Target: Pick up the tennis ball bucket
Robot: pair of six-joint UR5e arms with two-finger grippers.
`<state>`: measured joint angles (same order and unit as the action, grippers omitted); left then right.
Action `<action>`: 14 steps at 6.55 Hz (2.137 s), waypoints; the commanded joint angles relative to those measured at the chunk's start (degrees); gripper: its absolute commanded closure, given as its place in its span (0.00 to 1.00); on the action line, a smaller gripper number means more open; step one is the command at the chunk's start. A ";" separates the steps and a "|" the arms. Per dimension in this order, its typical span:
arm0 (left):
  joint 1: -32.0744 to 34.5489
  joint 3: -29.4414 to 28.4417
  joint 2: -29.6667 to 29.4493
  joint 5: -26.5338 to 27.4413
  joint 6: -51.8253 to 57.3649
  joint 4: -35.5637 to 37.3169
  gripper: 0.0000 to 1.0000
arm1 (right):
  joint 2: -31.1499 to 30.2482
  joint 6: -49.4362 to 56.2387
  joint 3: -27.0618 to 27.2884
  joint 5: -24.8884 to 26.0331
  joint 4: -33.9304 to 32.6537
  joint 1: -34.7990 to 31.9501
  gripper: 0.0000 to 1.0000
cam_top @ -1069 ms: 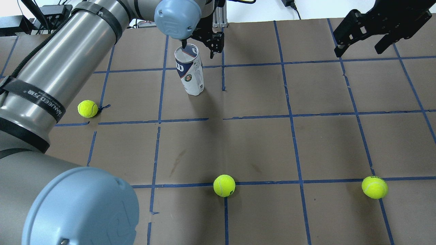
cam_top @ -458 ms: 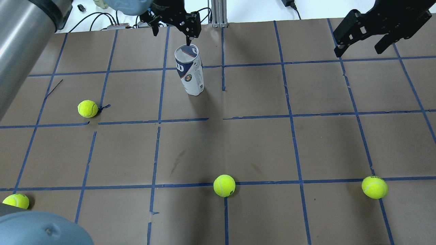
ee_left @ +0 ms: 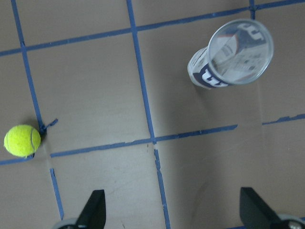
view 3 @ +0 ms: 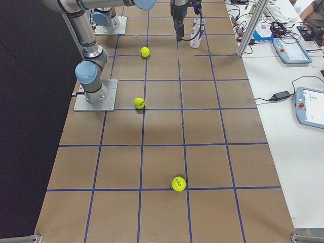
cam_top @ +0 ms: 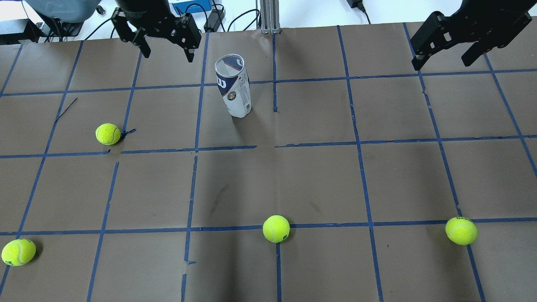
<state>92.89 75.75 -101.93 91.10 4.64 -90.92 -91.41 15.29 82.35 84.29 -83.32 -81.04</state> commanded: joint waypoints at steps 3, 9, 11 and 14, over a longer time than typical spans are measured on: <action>-6.14 11.70 9.02 -5.42 -0.34 6.81 0.00 | -0.17 -0.26 0.00 0.26 0.17 -0.43 0.00; -5.79 12.84 9.20 -4.36 0.28 6.99 0.00 | 0.79 -7.38 2.72 6.68 -1.49 -9.14 0.00; -5.79 12.93 9.20 -4.36 0.28 6.99 0.00 | 1.41 -7.38 2.81 6.50 -1.50 -9.14 0.00; -5.79 12.93 9.20 -4.36 0.28 6.99 0.00 | 1.41 -7.38 2.81 6.50 -1.50 -8.96 0.00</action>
<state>87.10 88.68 -92.73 86.75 4.92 -83.94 -90.02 7.91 85.16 90.75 -84.79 -90.07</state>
